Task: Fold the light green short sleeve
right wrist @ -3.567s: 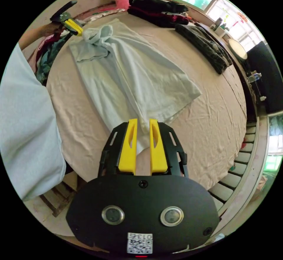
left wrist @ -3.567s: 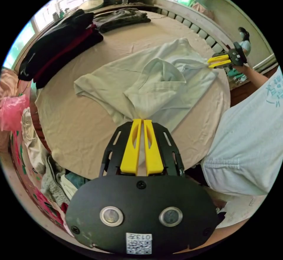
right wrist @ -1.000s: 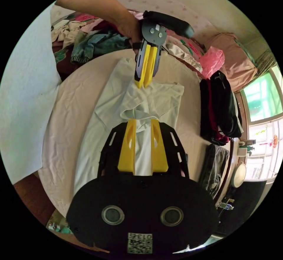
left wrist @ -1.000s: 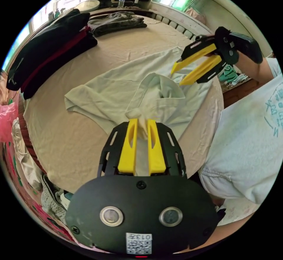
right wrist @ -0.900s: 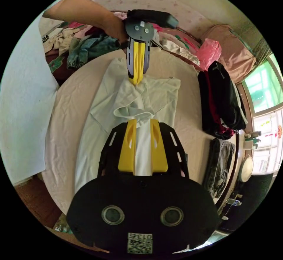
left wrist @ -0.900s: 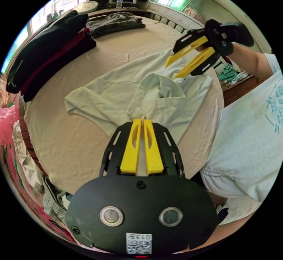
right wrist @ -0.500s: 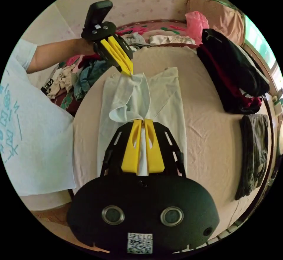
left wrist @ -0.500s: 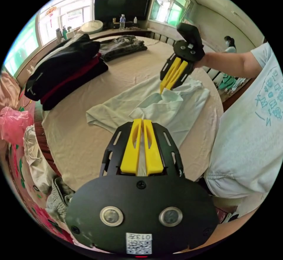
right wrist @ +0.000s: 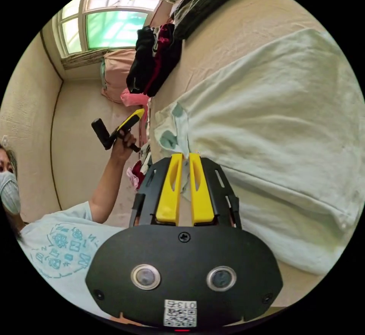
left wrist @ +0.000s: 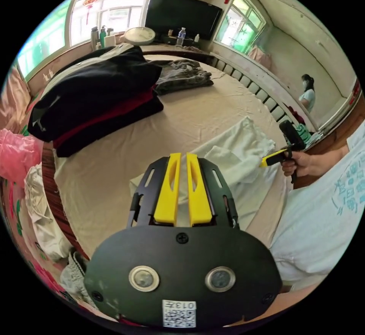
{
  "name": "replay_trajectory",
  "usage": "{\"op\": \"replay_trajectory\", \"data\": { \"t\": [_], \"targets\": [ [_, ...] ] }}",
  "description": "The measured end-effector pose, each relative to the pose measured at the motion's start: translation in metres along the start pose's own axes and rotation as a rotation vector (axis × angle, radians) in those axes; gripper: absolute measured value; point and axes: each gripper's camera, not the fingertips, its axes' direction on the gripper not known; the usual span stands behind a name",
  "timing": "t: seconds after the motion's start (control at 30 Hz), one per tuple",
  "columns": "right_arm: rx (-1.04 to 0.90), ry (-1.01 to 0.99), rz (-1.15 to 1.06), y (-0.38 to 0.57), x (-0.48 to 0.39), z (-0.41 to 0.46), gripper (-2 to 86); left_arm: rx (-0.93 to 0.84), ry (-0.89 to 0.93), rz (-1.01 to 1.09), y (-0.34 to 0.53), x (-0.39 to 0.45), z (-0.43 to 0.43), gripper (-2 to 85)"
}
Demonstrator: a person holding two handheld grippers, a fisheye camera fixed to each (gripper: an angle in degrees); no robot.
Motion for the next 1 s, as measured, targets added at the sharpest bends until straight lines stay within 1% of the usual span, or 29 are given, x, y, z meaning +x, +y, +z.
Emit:
{"op": "replay_trajectory", "data": {
  "t": [0.03, 0.1, 0.17, 0.23, 0.3, 0.33, 0.4, 0.43, 0.5, 0.53, 0.6, 0.67, 0.7, 0.73, 0.77, 0.83, 0.87, 0.93, 1.0],
  "targets": [
    [-0.002, 0.028, -0.011, 0.002, -0.002, -0.002, 6.0, -0.001, -0.004, 0.013, 0.003, -0.001, -0.002, 2.4],
    [0.004, 0.152, -0.105, 0.006, -0.014, -0.011, 6.9, -0.037, -0.039, 0.049, 0.008, 0.003, -0.002, 3.4],
    [0.022, 0.236, -0.204, 0.005, -0.028, -0.016, 7.6, -0.122, -0.058, 0.091, 0.011, 0.006, 0.007, 5.2],
    [0.040, 0.281, -0.312, -0.001, -0.046, -0.017, 8.4, -0.151, -0.025, 0.106, 0.009, 0.006, 0.013, 6.2],
    [0.012, 0.343, -0.480, -0.013, -0.075, -0.003, 8.8, -0.174, 0.027, 0.128, 0.002, 0.007, 0.018, 6.4],
    [-0.001, 0.351, -0.515, -0.015, -0.082, 0.002, 8.7, -0.213, 0.037, 0.145, -0.005, 0.008, 0.023, 6.1],
    [-0.101, 0.371, -0.606, -0.022, -0.099, 0.029, 6.4, -0.306, 0.046, 0.162, -0.016, 0.008, 0.035, 2.8],
    [-0.139, 0.392, -0.607, -0.024, -0.101, 0.037, 5.2, -0.374, 0.059, 0.172, -0.023, 0.007, 0.043, 1.8],
    [-0.303, 0.510, -0.573, -0.028, -0.094, 0.069, 2.9, -0.419, 0.048, 0.200, -0.032, 0.008, 0.046, 0.9],
    [-0.304, 0.509, -0.563, -0.027, -0.093, 0.070, 2.6, -0.413, 0.045, 0.211, -0.037, 0.008, 0.041, 0.6],
    [-0.218, 0.428, -0.523, -0.022, -0.093, 0.055, 2.0, -0.338, 0.059, 0.205, -0.043, 0.005, 0.023, 0.3],
    [-0.203, 0.384, -0.463, -0.019, -0.085, 0.049, 1.9, -0.214, 0.100, 0.161, -0.046, -0.009, 0.000, 0.1],
    [-0.219, 0.358, -0.432, -0.016, -0.076, 0.050, 1.9, -0.189, 0.116, 0.154, -0.046, -0.012, -0.003, 0.1],
    [-0.235, 0.362, -0.420, -0.014, -0.072, 0.053, 2.0, -0.205, 0.105, 0.138, -0.048, -0.017, 0.001, 0.2],
    [-0.258, 0.381, -0.429, -0.010, -0.068, 0.059, 2.3, -0.313, 0.064, 0.151, -0.050, -0.016, 0.014, 0.2],
    [-0.317, 0.387, -0.454, -0.005, -0.068, 0.067, 3.0, -0.455, 0.036, 0.167, -0.050, -0.013, 0.029, 0.4],
    [-0.330, 0.395, -0.475, -0.002, -0.073, 0.065, 3.6, -0.405, 0.036, 0.150, -0.050, -0.014, 0.022, 0.4],
    [-0.283, 0.410, -0.521, 0.001, -0.085, 0.052, 4.5, -0.356, 0.003, 0.069, -0.048, -0.021, 0.006, 0.6],
    [-0.177, 0.435, -0.576, -0.007, -0.104, 0.035, 6.1, -0.226, -0.009, 0.033, -0.045, -0.020, -0.019, 0.8]
  ]
}}
